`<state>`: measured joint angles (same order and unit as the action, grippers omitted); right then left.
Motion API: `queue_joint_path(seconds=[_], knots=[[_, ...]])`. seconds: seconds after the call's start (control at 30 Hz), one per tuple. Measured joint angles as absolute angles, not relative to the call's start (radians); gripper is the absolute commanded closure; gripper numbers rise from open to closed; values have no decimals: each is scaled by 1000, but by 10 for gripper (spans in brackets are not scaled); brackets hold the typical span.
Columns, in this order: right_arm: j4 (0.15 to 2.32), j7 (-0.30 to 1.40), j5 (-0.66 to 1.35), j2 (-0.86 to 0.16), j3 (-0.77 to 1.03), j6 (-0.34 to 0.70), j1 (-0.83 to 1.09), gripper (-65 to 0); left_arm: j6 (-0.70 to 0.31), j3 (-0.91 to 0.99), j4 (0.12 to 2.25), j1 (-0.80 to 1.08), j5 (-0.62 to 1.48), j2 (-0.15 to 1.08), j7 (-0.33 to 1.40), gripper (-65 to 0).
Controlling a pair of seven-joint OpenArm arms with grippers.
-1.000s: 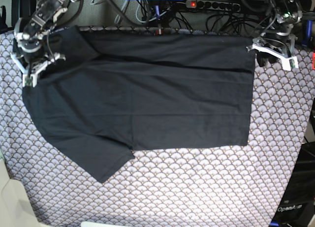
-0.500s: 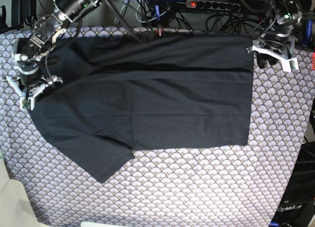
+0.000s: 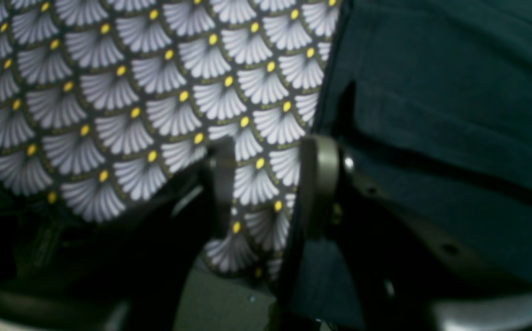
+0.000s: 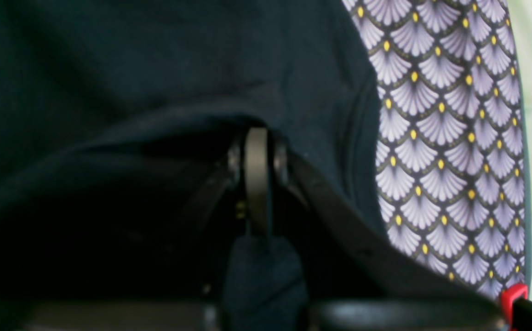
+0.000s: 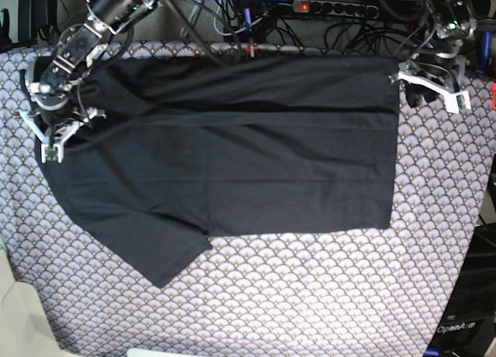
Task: Fold the T-shirt properly
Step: 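Lift the gripped shoulder with the right gripper, left gripper holding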
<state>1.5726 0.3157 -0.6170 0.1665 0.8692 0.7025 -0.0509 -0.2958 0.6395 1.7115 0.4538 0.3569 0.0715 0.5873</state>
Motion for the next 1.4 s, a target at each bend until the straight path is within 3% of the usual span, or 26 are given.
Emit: queue_joint_path(seconds=[0.77,1.1,1.4], knots=[[1735,318,-614,167,874,703,28,0,-296,659,1814,435,360,69,588,-238],[1735,318,-614,166,874,702,17,-256,-297,660,1814,440,360,68,588,-238],[1735,328,-622,166,881,702,-36,-280,-295,661,1814,419,361,68,594,-238]])
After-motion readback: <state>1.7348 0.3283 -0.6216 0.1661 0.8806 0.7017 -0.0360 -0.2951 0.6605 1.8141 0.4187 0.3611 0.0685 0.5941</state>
